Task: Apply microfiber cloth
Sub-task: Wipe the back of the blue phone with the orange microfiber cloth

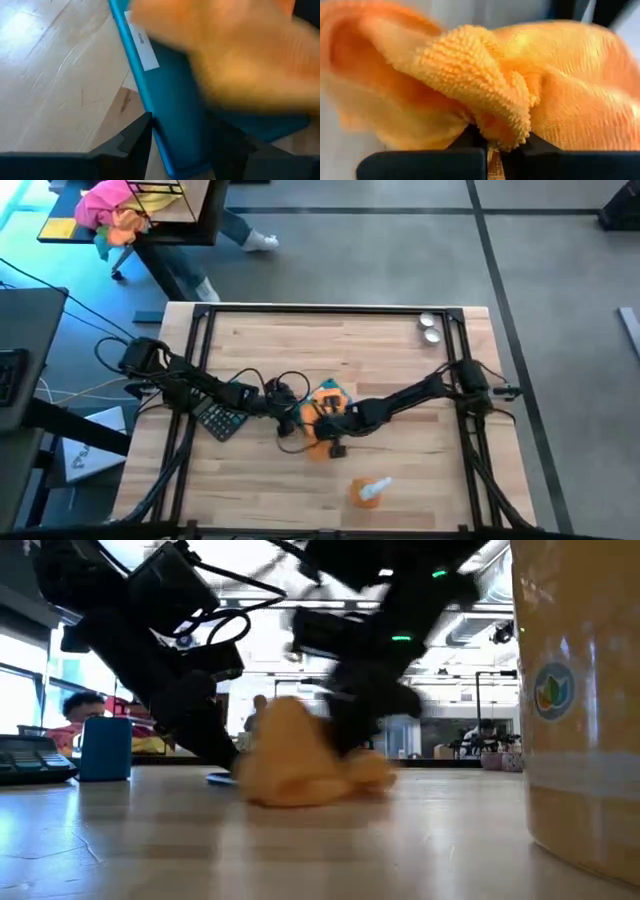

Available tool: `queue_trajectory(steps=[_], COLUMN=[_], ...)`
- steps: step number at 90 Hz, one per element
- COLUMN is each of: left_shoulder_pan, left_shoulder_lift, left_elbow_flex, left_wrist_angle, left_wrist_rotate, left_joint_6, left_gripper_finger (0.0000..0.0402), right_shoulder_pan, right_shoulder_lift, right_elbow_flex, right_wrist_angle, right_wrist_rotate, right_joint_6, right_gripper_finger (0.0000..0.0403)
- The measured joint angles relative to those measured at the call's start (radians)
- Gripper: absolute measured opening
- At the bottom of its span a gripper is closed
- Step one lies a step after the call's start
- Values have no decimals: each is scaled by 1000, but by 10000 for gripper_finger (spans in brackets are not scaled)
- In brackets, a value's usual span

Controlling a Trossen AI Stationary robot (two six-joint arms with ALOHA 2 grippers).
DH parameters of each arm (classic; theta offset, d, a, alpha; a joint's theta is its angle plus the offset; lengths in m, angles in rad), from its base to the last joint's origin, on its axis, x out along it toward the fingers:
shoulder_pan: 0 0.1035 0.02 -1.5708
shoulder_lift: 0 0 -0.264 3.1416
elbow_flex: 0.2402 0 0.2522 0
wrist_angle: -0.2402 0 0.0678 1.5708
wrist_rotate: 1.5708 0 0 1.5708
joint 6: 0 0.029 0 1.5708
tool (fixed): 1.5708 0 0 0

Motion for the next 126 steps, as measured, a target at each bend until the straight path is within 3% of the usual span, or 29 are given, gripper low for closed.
queue_trajectory(steps=[10, 23, 43, 52, 67, 84, 95, 107, 126], left_shoulder_pan=[-1, -4, -4, -4, -5, -29, -32, -33, -33], left_shoulder_lift=[1, 2, -3, -3, -3, -4, -4, -5, -6], left_elbow_flex=[-2, -3, -3, -3, 0, 0, 0, -2, -3], left_wrist_angle=[13, 21, 23, 23, 2, -6, -4, 7, 9], left_wrist_rotate=[1, 0, 4, 4, -3, -10, -9, -2, -2], left_joint_6=[3, 8, 29, 33, 21, 7, 23, 48, 59], left_gripper_finger=[147, 147, 147, 147, 147, 147, 147, 147, 147], right_shoulder_pan=[-20, -27, -45, -67, -104, -101, -121, -149, -145], right_shoulder_lift=[-82, -95, 75, 161, 174, 36, -46, -79, 61], right_elbow_flex=[2, 5, 8, 8, 20, 10, -2, -46, -251], right_wrist_angle=[-100, 89, 518, 567, 391, 38, -43, 277, 998], right_wrist_rotate=[56, 47, 11, 0, -58, -26, 68, 163, 59], right_joint_6=[25, -6, -51, -45, 28, -8, -15, -10, 115], right_gripper_finger=[0, 0, 0, 0, 0, 0, 0, 0, 0])
